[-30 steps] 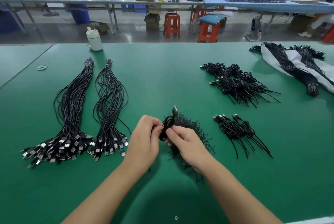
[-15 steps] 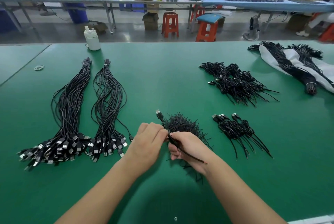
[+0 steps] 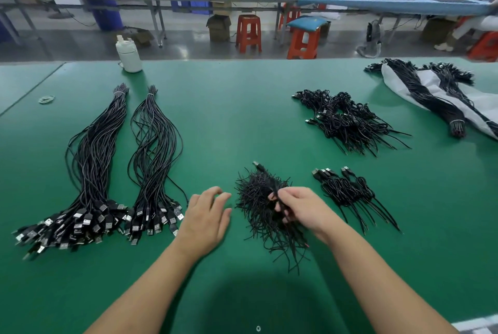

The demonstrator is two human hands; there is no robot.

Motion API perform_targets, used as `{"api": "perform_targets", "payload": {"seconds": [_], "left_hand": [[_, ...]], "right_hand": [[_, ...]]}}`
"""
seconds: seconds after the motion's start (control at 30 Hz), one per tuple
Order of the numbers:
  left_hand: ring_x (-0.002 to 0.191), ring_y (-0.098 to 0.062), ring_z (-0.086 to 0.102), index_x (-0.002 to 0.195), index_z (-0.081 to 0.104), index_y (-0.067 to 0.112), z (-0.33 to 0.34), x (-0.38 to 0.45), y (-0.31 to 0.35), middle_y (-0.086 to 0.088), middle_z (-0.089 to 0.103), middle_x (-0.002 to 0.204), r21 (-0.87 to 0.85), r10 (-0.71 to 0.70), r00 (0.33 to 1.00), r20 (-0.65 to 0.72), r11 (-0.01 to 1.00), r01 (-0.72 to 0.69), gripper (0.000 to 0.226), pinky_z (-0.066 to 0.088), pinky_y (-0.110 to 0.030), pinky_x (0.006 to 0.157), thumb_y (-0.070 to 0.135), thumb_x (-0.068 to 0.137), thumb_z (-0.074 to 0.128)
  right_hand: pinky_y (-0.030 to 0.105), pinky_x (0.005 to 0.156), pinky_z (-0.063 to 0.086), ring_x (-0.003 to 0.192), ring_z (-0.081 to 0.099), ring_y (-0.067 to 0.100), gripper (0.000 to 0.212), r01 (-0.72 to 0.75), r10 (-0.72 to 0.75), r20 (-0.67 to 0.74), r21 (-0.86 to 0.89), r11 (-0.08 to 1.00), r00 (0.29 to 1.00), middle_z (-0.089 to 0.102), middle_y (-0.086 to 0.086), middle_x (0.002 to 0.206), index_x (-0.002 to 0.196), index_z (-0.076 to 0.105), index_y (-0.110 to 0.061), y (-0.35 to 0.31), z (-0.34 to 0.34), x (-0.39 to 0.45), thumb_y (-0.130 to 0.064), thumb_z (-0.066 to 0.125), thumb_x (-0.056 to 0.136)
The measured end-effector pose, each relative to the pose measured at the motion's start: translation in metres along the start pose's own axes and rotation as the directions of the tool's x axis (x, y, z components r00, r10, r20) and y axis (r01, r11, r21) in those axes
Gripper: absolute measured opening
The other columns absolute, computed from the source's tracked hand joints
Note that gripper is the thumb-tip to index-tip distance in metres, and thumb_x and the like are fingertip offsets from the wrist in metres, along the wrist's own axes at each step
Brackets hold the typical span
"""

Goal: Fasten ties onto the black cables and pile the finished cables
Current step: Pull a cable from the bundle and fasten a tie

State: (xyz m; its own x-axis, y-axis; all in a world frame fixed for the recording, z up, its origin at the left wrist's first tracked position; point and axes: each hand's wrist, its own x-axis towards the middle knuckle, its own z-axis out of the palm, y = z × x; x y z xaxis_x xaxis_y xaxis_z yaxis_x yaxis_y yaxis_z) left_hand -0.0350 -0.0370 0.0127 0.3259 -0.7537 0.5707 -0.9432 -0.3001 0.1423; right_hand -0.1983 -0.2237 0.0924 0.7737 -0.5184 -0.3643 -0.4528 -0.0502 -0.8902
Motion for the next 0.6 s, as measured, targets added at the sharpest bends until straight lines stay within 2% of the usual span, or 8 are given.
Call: {"api": "perform_targets", "payload": {"seconds": [0.03,0.1,0.17,0.27,0.4,0.5,0.6], "left_hand": [[0.1,-0.027,0.052,0.116,0.06,0.004,0.002,-0.006,-0.007,-0.014,0.058,0.114,0.028,-0.035,0.999,0.038,0.999,0.034,0.036,0.047,-0.042,0.082,0.03,0.097,0.044],[0.102,-0.028,0.055,0.118,0.059,0.004,0.005,-0.015,-0.017,-0.013,0.057,0.116,0.061,-0.109,0.991,0.08,0.993,0.104,0.037,0.047,-0.042,0.082,0.03,0.097,0.043],[0.102,-0.027,0.055,0.118,0.057,0.004,0.009,-0.018,-0.02,-0.012,0.056,0.116,0.078,-0.154,0.984,0.086,0.986,0.147,0.037,0.047,-0.041,0.082,0.031,0.097,0.043],[0.101,-0.025,0.054,0.118,0.056,0.006,0.013,-0.018,-0.022,-0.01,0.055,0.115,0.069,-0.201,0.977,0.069,0.978,0.196,0.037,0.047,-0.04,0.082,0.032,0.096,0.042],[0.098,-0.025,0.055,0.116,0.057,0.006,0.013,-0.018,-0.022,-0.009,0.055,0.114,0.053,-0.263,0.962,0.07,0.964,0.26,0.038,0.047,-0.04,0.082,0.034,0.095,0.042],[0.094,-0.024,0.057,0.114,0.06,0.006,0.013,-0.018,-0.022,-0.009,0.057,0.111,0.049,-0.288,0.954,0.085,0.957,0.284,0.04,0.048,-0.04,0.08,0.035,0.094,0.042],[0.089,-0.024,0.057,0.111,0.061,0.006,0.013,-0.018,-0.023,-0.007,0.057,0.109,0.052,-0.295,0.952,0.079,0.955,0.291,0.039,0.049,-0.038,0.077,0.036,0.094,0.042]], "right_hand": [[0.02,0.054,0.043,0.053,0.048,0.005,0.027,0.017,-0.03,-0.084,-0.149,0.989,0.996,0.066,-0.009,0.073,0.091,0.071,-0.019,0.001,-0.012,0.003,-0.026,0.048,0.103],[0.016,0.047,0.037,0.048,0.044,0.004,0.027,0.006,-0.123,-0.237,-0.443,0.896,0.964,0.067,-0.008,0.076,0.086,0.067,-0.019,0.006,-0.035,0.01,-0.027,0.048,0.103],[0.017,0.046,0.035,0.051,0.049,0.004,0.02,-0.057,-0.168,-0.357,-0.542,0.838,0.919,0.068,-0.009,0.081,0.095,0.067,-0.022,0.011,-0.059,0.015,-0.026,0.049,0.103],[0.025,0.059,0.04,0.072,0.06,0.013,0.022,-0.132,-0.209,-0.491,-0.573,0.809,0.846,0.071,-0.007,0.087,0.108,0.072,-0.019,0.019,-0.092,0.023,-0.023,0.051,0.101],[0.029,0.07,0.041,0.083,0.058,0.02,0.023,-0.176,-0.203,-0.589,-0.521,0.835,0.782,0.072,0.0,0.095,0.111,0.073,-0.016,0.032,-0.122,0.034,-0.022,0.054,0.099],[0.028,0.066,0.042,0.082,0.057,0.021,0.026,-0.234,-0.166,-0.641,-0.491,0.839,0.749,0.072,0.003,0.098,0.117,0.072,-0.016,0.041,-0.134,0.041,-0.024,0.056,0.098],[0.03,0.063,0.049,0.08,0.062,0.025,0.025,-0.325,-0.123,-0.629,-0.547,0.772,0.768,0.073,0.004,0.095,0.116,0.072,-0.019,0.053,-0.137,0.044,-0.025,0.057,0.097]]}}
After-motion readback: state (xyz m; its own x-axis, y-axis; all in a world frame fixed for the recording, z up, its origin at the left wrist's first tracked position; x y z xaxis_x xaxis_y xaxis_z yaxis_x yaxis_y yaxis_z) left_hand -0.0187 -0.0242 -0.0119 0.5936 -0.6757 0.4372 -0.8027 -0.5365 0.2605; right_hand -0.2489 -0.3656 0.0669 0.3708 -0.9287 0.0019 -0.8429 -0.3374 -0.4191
